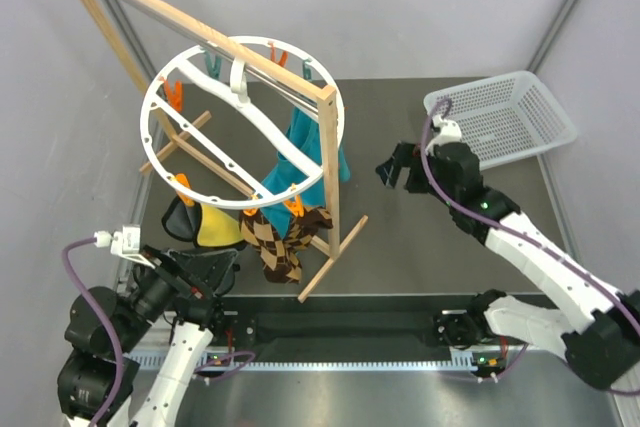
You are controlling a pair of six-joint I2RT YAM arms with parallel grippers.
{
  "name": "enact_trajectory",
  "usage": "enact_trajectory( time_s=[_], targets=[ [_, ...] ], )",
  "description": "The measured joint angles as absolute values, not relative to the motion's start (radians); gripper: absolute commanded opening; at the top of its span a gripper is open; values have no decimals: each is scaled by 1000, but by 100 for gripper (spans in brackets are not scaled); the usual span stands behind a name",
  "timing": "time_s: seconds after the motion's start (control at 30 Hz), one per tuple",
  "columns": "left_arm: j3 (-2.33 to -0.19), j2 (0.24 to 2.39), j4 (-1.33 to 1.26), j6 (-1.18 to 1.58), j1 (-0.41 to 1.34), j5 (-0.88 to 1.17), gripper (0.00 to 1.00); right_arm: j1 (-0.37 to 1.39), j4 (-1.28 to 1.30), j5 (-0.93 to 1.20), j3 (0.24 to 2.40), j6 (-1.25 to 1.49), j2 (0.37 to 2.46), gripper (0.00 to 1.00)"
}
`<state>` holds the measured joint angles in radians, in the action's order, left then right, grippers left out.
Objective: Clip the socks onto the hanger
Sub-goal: Reset both arms
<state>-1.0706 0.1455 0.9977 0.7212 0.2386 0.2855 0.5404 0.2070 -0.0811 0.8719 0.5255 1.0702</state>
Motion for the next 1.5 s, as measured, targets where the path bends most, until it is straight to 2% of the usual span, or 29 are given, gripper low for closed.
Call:
enact_trajectory(
  time_s=[0.17, 0.3, 0.4, 0.7, 0.87, 1.03, 1.33, 1.5],
  targets=[
    [-1046, 146, 1008, 711, 239, 268, 91, 540, 223, 51, 680, 526, 896, 84],
    [-1039, 142, 1019, 702, 239, 254, 91, 558, 254, 124, 524, 560, 818, 88],
    [-1012, 130, 1017, 695, 239, 237, 91, 585, 271, 137, 456, 572, 744, 100],
    [-733, 23, 904, 731, 239, 301, 93, 613, 129, 132, 229, 616, 389, 100],
    [-560, 22, 667, 787, 238, 387, 93, 614, 49, 93, 116, 650, 191, 100],
    [-358, 20, 352, 884, 238, 478, 92, 614, 32, 37, 103, 676, 127, 100],
    [-60, 20, -163, 1104, 238, 581, 92, 613, -21, -25, 86, 713, 229, 100],
    [-37, 22, -434, 1217, 239, 600, 92, 614, -94, -36, 67, 728, 300, 100]
  ],
)
